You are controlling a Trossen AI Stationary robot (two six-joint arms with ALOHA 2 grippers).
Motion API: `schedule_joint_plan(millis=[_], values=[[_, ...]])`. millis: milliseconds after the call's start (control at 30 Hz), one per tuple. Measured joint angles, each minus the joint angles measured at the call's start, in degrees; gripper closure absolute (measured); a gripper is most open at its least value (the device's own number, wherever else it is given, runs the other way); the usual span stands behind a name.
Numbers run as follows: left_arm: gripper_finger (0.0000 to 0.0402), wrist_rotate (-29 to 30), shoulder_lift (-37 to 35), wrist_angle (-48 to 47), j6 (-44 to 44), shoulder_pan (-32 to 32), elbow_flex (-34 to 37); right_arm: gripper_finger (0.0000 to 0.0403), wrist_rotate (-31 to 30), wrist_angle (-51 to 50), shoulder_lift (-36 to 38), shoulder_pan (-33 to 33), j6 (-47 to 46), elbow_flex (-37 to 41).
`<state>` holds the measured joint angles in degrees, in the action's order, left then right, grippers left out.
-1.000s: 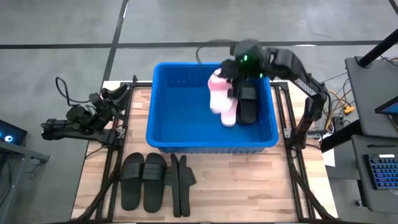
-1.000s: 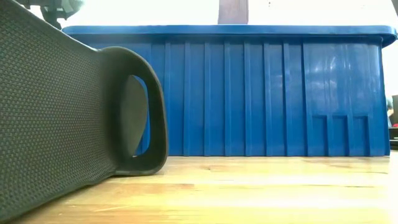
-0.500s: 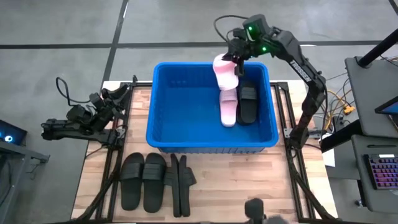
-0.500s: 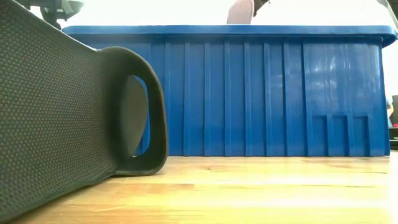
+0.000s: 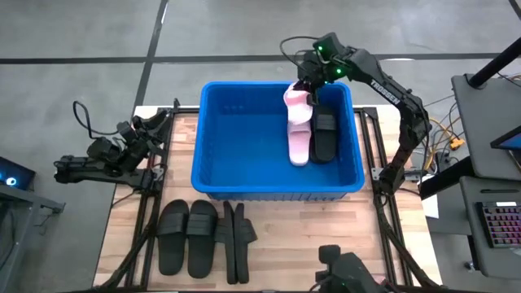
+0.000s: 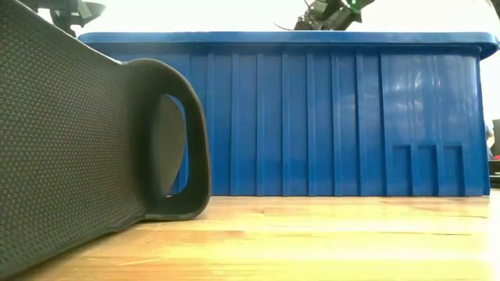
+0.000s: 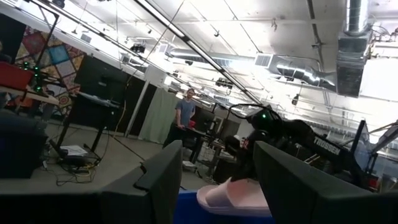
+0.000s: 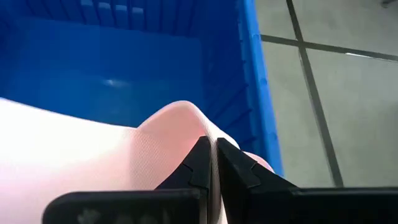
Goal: Pick and place slides into bin
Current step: Put the pink slide into the blue bin
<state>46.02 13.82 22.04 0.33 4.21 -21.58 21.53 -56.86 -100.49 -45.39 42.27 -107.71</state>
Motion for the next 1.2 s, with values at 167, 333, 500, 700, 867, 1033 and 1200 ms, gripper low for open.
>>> schedule_joint_plan(millis=[167,333,500,700,867,1033,1200], values=[[0.0217,0.9,0.0,0.0,-0.1,0.0,0.0,0.0394,1.3,5.9,3.4,0.5,-2.5,5.5],[0.0217,1.5,0.0,0.1,-0.1,0.0,0.1,0.0394,0.8,13.4,9.1,0.8,-5.1,13.6],[0.0217,2.5,0.0,0.1,-0.1,0.0,0.3,0.0394,1.3,22.7,14.9,0.9,-8.7,24.2],[0.0217,2.5,0.0,0.1,-0.1,0.0,0.4,0.0394,1.3,31.9,19.3,2.7,-12.7,35.9],[0.0217,2.5,0.0,0.2,-0.2,0.0,0.4,0.0394,-0.8,38.9,20.7,4.9,-14.6,43.5],[0.0217,2.5,0.0,0.2,-0.2,0.0,0.4,0.0394,-5.3,46.1,20.9,5.4,-13.8,50.0],[0.0217,2.5,0.0,0.2,-0.1,0.0,0.4,0.0394,-5.3,51.1,20.9,5.3,-11.8,55.1]])
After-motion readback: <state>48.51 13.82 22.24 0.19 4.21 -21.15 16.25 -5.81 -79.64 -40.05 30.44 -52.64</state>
